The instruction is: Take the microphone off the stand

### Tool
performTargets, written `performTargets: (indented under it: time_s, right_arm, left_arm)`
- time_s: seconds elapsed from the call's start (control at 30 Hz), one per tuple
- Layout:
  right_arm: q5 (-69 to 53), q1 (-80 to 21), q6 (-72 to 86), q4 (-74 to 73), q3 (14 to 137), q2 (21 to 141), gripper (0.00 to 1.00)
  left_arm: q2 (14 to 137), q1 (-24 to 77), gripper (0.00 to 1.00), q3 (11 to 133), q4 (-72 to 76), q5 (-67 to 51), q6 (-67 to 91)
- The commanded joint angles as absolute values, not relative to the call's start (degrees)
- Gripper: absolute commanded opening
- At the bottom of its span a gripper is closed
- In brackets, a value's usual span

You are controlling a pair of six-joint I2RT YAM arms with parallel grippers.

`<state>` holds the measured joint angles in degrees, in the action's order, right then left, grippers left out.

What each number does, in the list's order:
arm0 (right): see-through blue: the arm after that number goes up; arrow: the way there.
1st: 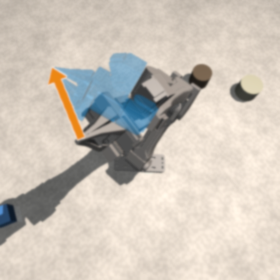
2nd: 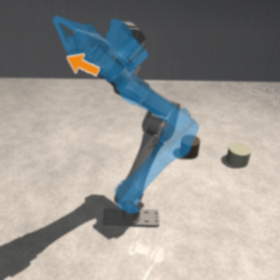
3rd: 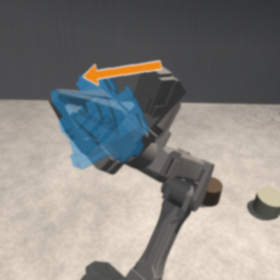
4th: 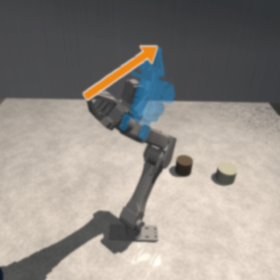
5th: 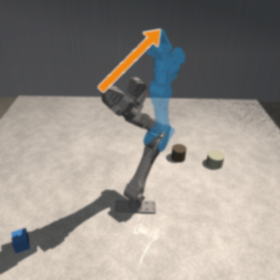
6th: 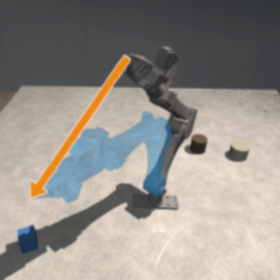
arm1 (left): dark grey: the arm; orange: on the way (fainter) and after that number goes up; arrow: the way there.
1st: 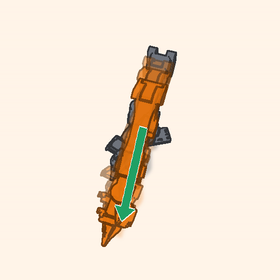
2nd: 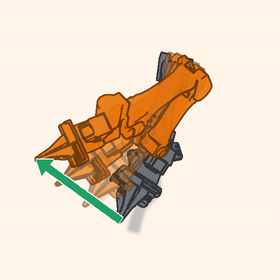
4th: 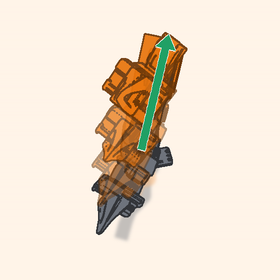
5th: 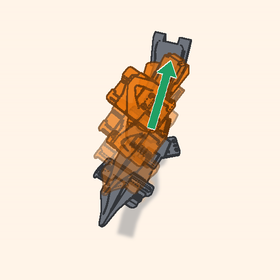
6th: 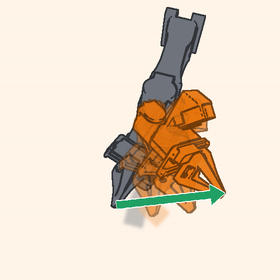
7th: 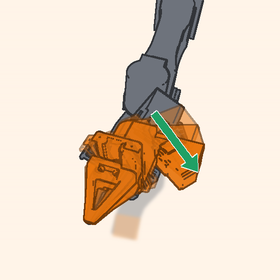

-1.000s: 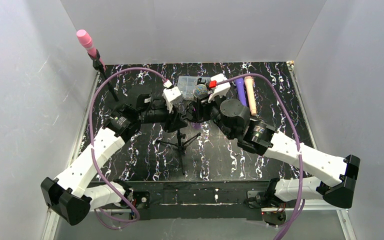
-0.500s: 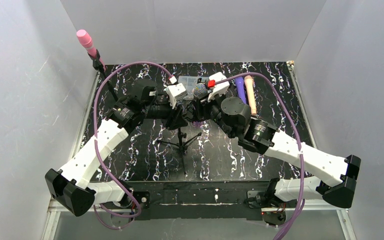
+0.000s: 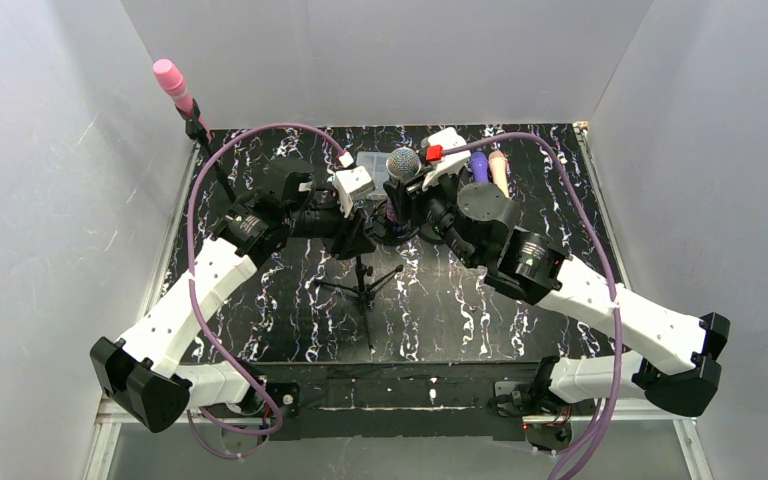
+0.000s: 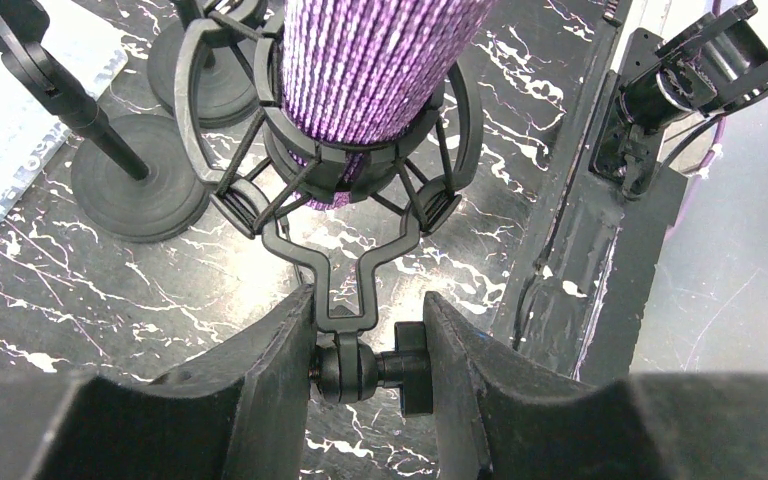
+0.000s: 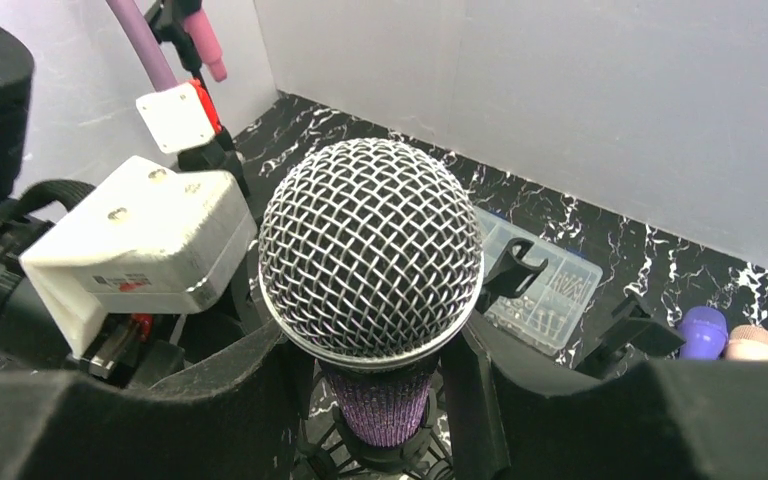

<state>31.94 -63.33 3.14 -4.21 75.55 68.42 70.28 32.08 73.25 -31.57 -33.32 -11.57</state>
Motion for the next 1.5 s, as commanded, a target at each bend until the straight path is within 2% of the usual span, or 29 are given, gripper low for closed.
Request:
performTargets:
  time_s: [0.0, 1.2, 1.47]
  right_arm:
    - [28.75, -64.07, 4.36, 4.62, 82.31, 67.07, 0.14]
    - [31.37, -64.07, 1.74, 1.36, 90.97, 64.78, 0.08]
    - [39.77, -64.07, -2.07, -6.49, 94.64, 66.37, 0.05]
  left_arm:
    - [72.58, 32.06, 0.00, 72.76, -36.22, -29.53, -11.94]
    - [73.57, 32.34, 0.00, 77.26, -36.29, -30.37, -10.69]
    - [72.18, 32.43, 0.56, 77.51, -35.93, -30.41, -9.76]
